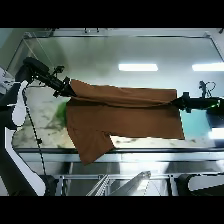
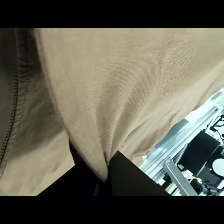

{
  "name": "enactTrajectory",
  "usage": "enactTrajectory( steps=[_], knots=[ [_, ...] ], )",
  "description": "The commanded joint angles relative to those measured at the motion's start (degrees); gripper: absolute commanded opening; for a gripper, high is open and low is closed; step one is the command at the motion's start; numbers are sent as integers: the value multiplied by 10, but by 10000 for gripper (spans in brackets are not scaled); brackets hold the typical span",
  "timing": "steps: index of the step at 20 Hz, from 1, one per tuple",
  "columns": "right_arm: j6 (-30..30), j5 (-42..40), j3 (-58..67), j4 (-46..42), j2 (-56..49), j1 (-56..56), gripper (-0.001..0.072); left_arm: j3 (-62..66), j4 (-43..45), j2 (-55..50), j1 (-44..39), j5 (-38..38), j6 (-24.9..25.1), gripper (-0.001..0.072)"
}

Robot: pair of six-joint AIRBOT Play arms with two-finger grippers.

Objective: Fold the shirts.

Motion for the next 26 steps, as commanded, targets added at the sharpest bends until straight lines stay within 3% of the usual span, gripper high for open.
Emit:
enactTrajectory(
  steps=[1, 5, 6, 7, 8, 9, 10, 11, 13, 14, 15, 17, 20, 23, 26],
  knots=[
    [1, -18, 0, -9, -10, 3, 20, 0, 2, -8, -11, -6, -3, 13],
    [8, -15, 0, -34, -9, 2, 22, 0, 2, -29, -26, 12, -2, 14],
    [16, -14, 0, -43, -9, 2, 140, 0, 2, -30, -26, 22, -2, 17],
    [16, -5, 1, -47, -9, 1, 304, 2, 2, -29, -25, 35, -3, 167],
    [16, 14, 5, -55, -7, -2, 332, 7, 2, -28, -20, 47, -5, 504],
    [16, 35, 13, -69, -3, -5, 332, 7, 1, -23, -15, 50, -23, 720],
    [23, 56, 20, -85, 7, -12, 336, 7, 0, -16, -7, 51, -39, 704],
    [36, 70, 26, -104, 23, -20, 393, 7, 0, -7, 0, 52, -51, 704],
    [67, 86, 35, -159, 71, -40, 406, 2, 1, 28, 10, 52, -61, 703],
    [90, 85, 35, -203, 101, -52, 535, -14, 3, 56, 14, 52, -59, 703],
    [111, 84, 35, -251, 130, -67, 591, -41, 7, 88, 20, 52, -58, 703],
    [143, 84, 33, -322, 174, -96, 594, -124, 66, 167, 33, 51, -57, 703],
    [183, 82, 18, -336, 211, -146, 608, -297, 149, 292, 56, 26, -58, 703],
    [192, 76, -6, -328, 213, -159, 607, -491, 144, 406, 79, -60, -58, 702],
    [182, 68, -19, -273, 213, -158, 606, -650, 54, 475, 81, -138, -35, 702]
  ],
)
